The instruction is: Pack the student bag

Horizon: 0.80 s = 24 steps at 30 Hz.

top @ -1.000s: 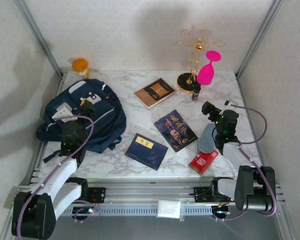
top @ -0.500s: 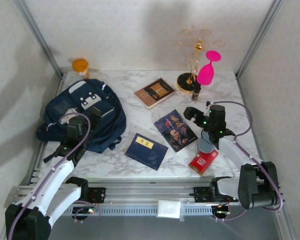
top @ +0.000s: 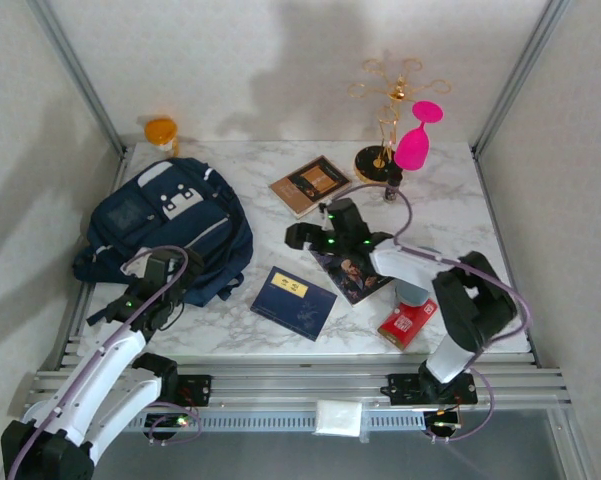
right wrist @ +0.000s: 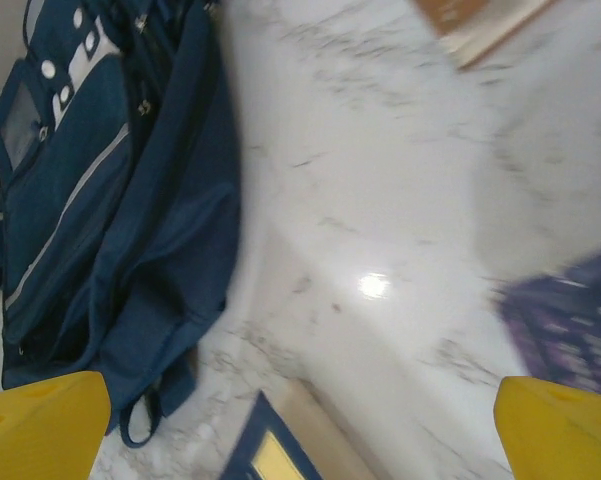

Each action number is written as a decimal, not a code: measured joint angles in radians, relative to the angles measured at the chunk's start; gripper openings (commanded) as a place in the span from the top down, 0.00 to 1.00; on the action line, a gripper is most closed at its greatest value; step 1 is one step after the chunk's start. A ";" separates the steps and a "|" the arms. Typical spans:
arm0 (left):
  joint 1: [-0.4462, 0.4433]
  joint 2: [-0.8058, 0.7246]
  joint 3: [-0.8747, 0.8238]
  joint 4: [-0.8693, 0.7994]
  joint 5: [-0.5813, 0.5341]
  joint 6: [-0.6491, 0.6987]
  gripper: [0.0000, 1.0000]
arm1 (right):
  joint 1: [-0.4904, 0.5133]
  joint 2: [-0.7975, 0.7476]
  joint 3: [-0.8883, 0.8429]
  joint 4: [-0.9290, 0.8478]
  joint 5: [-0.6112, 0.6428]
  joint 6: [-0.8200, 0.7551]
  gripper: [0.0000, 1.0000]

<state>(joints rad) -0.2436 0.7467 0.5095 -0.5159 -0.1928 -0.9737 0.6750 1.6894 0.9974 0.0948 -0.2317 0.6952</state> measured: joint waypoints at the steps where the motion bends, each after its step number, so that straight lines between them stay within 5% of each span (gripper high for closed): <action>1: 0.000 0.006 -0.008 -0.004 0.007 -0.001 0.01 | 0.021 0.034 0.033 0.003 0.005 0.002 0.01; 13: -0.005 -0.028 -0.043 -0.021 -0.002 -0.008 0.01 | 0.153 0.468 0.533 -0.032 0.079 0.000 0.20; 19: -0.005 -0.028 -0.056 -0.020 -0.003 -0.011 0.01 | 0.158 0.590 0.671 -0.064 0.108 -0.006 0.38; 24: -0.005 -0.015 -0.089 -0.018 -0.003 -0.015 0.01 | 0.159 0.650 0.745 -0.093 0.108 -0.021 0.66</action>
<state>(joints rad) -0.2481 0.7319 0.4210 -0.5339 -0.1955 -0.9886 0.8337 2.3394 1.7428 0.0017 -0.1242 0.6746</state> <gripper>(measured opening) 0.994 0.446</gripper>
